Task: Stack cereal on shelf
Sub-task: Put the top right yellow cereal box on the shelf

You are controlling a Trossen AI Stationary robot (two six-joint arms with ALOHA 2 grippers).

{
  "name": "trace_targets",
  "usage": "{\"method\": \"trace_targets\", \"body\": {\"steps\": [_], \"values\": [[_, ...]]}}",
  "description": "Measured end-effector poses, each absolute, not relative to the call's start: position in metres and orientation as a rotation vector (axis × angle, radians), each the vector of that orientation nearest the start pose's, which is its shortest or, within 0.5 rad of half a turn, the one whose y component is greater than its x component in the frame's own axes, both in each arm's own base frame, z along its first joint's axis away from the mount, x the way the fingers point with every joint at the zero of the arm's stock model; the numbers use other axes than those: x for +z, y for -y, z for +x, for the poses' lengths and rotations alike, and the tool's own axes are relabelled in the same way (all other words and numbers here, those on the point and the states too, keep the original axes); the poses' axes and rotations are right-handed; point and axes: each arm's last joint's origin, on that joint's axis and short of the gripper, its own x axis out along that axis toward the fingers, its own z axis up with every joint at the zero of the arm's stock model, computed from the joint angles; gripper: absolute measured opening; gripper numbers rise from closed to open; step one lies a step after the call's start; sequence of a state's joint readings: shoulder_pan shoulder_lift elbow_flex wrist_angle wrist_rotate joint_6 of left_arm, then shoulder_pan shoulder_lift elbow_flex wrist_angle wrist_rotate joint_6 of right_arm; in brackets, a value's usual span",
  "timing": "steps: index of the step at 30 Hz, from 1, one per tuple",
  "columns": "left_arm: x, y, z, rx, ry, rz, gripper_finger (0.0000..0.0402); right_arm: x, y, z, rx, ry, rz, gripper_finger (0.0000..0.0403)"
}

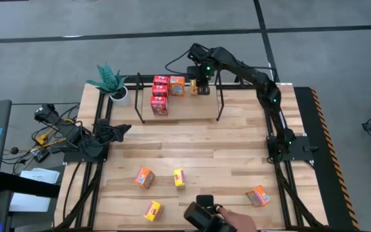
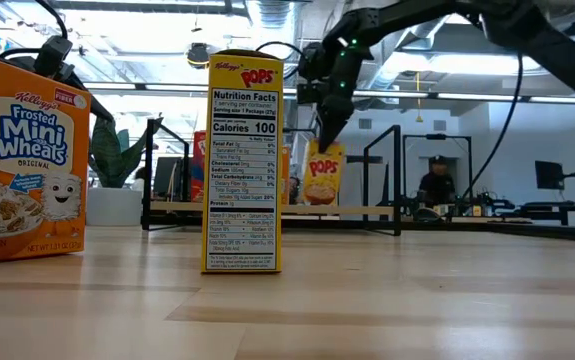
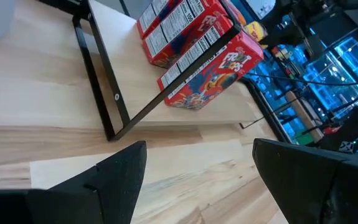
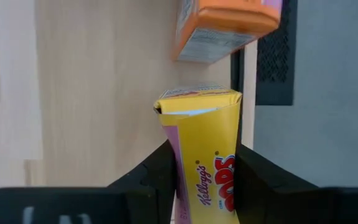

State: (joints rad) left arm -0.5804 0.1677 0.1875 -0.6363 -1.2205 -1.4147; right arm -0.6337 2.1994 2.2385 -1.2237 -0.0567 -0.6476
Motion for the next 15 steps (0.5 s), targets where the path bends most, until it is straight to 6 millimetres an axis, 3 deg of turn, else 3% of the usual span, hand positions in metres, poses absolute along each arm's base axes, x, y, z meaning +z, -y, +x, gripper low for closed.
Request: {"method": "trace_targets", "body": {"steps": [5, 15], "values": [[0.1675, 0.0139, 0.0708, 0.740, 0.117, -0.879, 0.0286, 0.2921, 0.2719, 0.3698, -0.123, -1.237, -0.134, 0.0146], [0.1678, 0.0135, 0.0705, 0.751, 0.133, -0.874, 0.0286, 0.2921, 0.2681, 0.3709, -0.101, -1.233, -0.108, 0.0185]]}}
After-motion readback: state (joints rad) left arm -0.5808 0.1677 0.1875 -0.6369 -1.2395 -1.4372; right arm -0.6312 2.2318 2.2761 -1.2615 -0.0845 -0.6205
